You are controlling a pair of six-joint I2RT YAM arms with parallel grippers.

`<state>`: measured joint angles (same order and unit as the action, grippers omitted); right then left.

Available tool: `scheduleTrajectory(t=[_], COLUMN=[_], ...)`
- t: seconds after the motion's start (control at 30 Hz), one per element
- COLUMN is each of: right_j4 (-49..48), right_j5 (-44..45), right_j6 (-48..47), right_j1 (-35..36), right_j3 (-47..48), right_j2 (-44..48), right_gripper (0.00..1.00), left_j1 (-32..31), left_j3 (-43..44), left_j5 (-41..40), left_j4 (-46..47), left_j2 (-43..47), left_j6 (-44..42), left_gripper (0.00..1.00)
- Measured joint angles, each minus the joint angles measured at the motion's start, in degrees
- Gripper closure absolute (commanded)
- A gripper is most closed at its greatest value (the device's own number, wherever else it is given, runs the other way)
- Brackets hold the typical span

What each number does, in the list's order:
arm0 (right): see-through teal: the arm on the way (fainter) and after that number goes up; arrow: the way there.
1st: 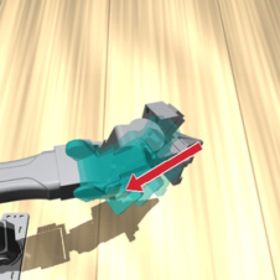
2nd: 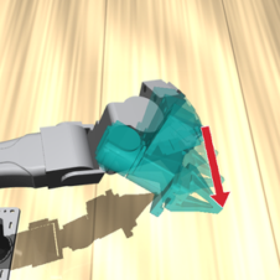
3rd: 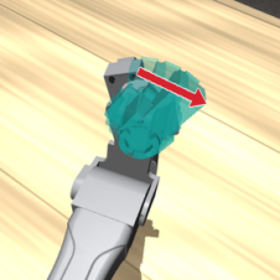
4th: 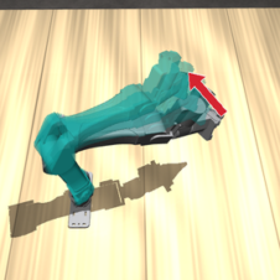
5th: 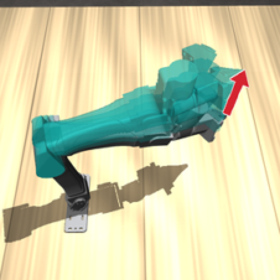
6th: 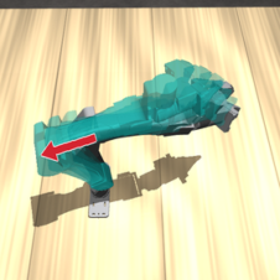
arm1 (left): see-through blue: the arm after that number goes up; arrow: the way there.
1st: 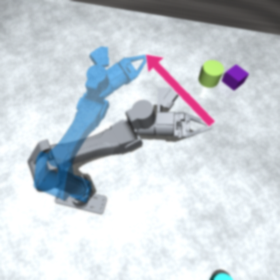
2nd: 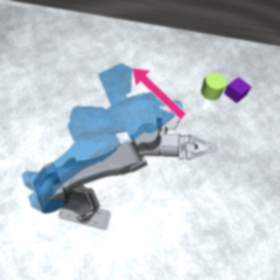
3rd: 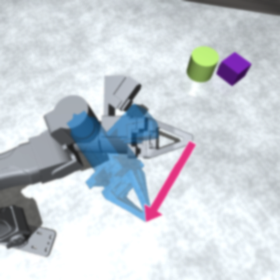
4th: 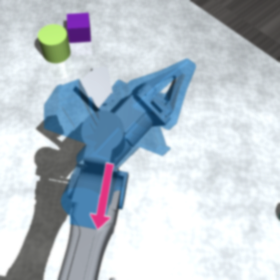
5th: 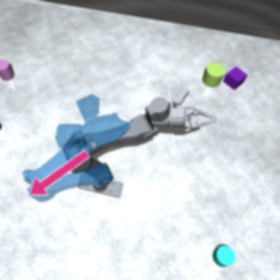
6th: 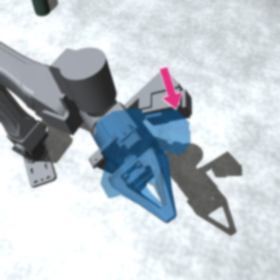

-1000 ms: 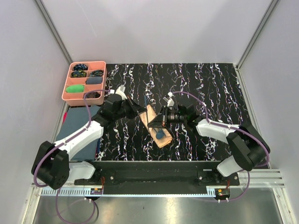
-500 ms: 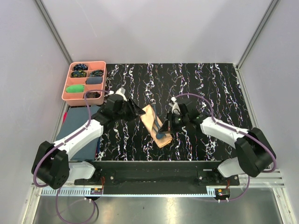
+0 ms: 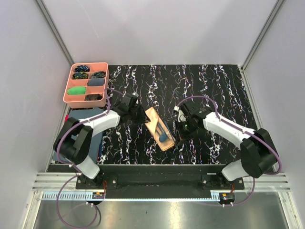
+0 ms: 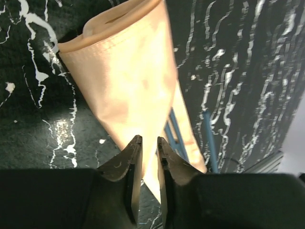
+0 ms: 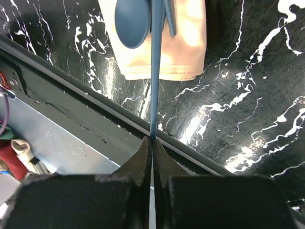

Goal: Fold the napkin into a case and place the utensils inside
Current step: Insert the utensils into the center of the board.

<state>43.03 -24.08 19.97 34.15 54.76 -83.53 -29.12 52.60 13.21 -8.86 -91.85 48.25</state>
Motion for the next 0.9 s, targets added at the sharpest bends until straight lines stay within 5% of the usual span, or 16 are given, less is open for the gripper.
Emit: scheduleTrajectory(t=[0.9], right_j4=[0.0], right_j5=[-2.1], right_j6=[-3.3], right_j1=[4.6], right_j3=[3.3], right_j2=[-8.1], right_gripper=[1.00], left_j1=[3.9], left_j3=[6.6], left_j5=[-3.6], left_j4=[-4.3], left_j2=[-6.6], left_j6=[-4.3], left_gripper=[0.84])
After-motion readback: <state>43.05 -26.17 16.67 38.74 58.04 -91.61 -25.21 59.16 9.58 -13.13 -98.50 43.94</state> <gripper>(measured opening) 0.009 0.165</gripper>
